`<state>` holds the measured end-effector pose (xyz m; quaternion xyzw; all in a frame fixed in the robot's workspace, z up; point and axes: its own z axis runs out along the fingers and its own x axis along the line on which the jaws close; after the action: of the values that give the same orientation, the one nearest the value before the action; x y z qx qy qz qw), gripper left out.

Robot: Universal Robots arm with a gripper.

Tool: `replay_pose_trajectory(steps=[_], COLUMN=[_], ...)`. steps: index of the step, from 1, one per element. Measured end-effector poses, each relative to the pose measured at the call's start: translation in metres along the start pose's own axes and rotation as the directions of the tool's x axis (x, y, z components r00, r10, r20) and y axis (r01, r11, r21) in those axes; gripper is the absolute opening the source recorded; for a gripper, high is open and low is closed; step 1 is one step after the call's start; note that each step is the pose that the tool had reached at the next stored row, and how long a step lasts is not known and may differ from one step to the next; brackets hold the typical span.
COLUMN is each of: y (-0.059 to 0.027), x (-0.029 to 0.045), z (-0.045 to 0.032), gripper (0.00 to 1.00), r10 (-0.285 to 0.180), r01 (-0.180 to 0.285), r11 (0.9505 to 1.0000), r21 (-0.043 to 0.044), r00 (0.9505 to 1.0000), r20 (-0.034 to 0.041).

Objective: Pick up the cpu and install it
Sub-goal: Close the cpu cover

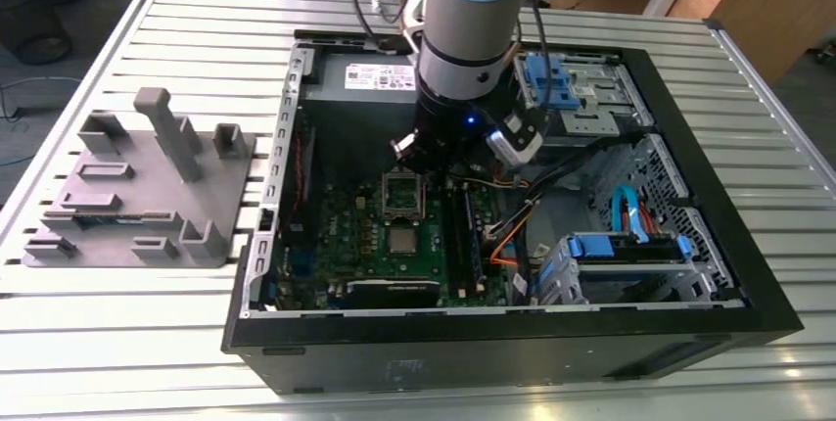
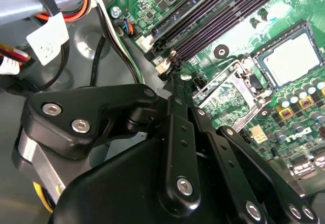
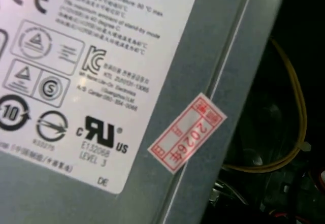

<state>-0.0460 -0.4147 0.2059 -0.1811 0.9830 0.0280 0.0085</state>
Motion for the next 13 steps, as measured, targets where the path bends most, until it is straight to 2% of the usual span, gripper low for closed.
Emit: replay_pose_trajectory(steps=[6,13], y=[0.0000,0.0008], x=[0.0001,0.0029], z=[0.0003,0.0000], gripper=[0.13,0.13], r10=[-0.097,-0.125], r01=[0.097,0.125], r11=[0.9953,0.9921], r21=[-0.0028,-0.0032], r00=[0.9952,0.9921], r20=[-0.0050,-0.0051])
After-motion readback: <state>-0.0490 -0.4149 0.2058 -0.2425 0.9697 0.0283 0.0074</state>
